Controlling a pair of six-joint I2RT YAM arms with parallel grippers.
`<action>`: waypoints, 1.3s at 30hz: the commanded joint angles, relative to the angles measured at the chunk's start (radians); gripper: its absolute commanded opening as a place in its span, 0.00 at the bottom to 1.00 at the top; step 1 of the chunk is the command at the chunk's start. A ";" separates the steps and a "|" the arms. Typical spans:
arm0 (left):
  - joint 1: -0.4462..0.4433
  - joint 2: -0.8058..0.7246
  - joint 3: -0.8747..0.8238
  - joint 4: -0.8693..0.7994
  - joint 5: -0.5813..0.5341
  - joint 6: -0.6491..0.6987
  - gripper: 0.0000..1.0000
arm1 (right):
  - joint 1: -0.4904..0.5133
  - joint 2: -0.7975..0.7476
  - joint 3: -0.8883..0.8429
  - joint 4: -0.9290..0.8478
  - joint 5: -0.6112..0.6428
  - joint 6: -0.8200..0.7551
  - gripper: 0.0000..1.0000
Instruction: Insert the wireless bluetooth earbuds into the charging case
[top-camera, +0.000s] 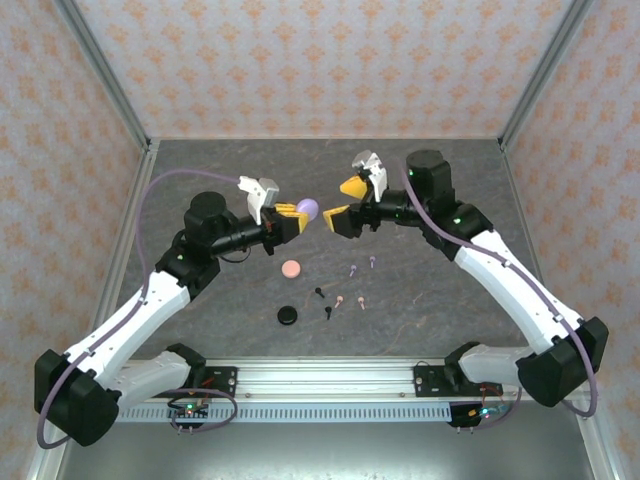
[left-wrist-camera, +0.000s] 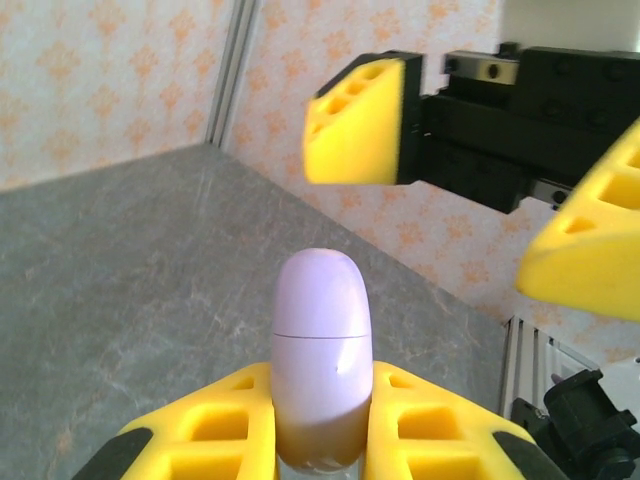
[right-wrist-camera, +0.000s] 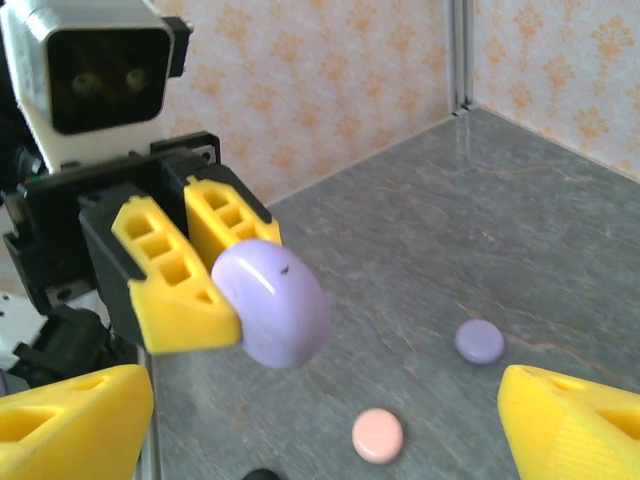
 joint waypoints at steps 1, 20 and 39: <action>-0.013 -0.023 0.001 0.070 -0.017 0.100 0.02 | 0.001 0.028 0.016 0.114 -0.055 0.086 0.89; -0.038 -0.018 0.018 0.042 -0.019 0.118 0.00 | 0.017 0.109 0.051 0.085 0.119 0.090 0.85; -0.043 -0.020 0.015 0.015 -0.031 0.134 0.00 | -0.021 0.085 0.109 -0.002 0.121 0.132 0.85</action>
